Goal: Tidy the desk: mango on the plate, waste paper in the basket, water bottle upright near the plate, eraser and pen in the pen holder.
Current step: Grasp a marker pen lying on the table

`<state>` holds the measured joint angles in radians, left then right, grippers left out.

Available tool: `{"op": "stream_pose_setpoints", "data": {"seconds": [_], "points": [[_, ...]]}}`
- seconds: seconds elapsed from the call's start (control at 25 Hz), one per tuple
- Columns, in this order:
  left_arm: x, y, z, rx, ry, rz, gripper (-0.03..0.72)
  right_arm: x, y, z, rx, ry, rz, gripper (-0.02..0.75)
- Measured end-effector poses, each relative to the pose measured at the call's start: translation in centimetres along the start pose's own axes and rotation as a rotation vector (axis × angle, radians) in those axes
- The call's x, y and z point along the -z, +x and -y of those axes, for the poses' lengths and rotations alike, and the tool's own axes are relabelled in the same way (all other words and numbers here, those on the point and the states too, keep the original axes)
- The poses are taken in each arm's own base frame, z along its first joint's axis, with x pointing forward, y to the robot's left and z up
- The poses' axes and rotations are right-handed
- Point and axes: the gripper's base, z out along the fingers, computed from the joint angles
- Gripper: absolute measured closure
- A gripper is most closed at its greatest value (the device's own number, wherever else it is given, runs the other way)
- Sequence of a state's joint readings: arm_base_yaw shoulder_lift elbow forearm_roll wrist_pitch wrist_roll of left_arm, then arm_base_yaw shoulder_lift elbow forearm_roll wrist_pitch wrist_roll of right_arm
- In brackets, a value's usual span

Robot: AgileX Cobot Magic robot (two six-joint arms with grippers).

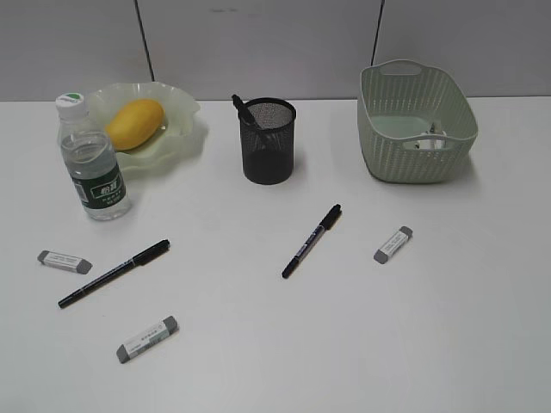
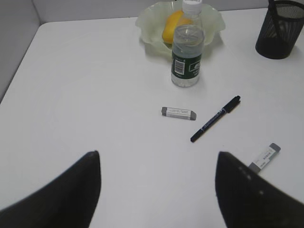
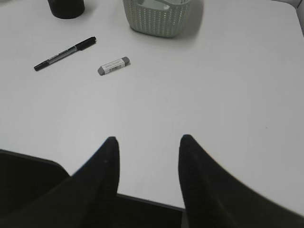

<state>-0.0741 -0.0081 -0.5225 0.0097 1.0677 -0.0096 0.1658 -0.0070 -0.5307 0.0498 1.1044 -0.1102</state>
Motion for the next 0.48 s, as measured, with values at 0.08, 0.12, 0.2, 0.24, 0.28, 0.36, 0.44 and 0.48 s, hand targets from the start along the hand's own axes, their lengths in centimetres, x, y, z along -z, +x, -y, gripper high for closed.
{"op": "stream_pose_setpoints", "data": {"seconds": [0.08,0.12,0.2,0.24,0.28,0.36,0.44,0.48], "points": [[0.0,0.0,0.0,0.0,0.0,0.0,0.117,0.0,0.0,-0.03,0.001,-0.003,0.0,0.398],[0.0,0.0,0.0,0.0,0.0,0.0,0.117,-0.08,0.02,-0.03,0.0,-0.003,0.002,0.398],[0.0,0.0,0.0,0.0,0.0,0.0,0.117,-0.42,0.04,-0.01,-0.015,-0.002,0.02,0.398],[0.0,0.0,0.0,0.0,0.0,0.0,0.117,-0.54,0.08,-0.01,-0.022,-0.001,0.021,0.398],[0.0,0.0,0.0,0.0,0.0,0.0,0.117,-0.56,0.09,-0.01,-0.026,-0.001,0.021,0.398],[0.0,0.0,0.0,0.0,0.0,0.0,0.117,-0.57,0.07,0.0,-0.029,0.0,0.024,0.398],[0.0,0.0,0.0,0.0,0.0,0.0,0.117,-0.57,0.06,0.0,-0.03,0.0,0.025,0.398],[0.0,0.0,0.0,0.0,0.0,0.0,0.117,-0.57,0.05,0.0,-0.031,0.0,0.026,0.398]]}}
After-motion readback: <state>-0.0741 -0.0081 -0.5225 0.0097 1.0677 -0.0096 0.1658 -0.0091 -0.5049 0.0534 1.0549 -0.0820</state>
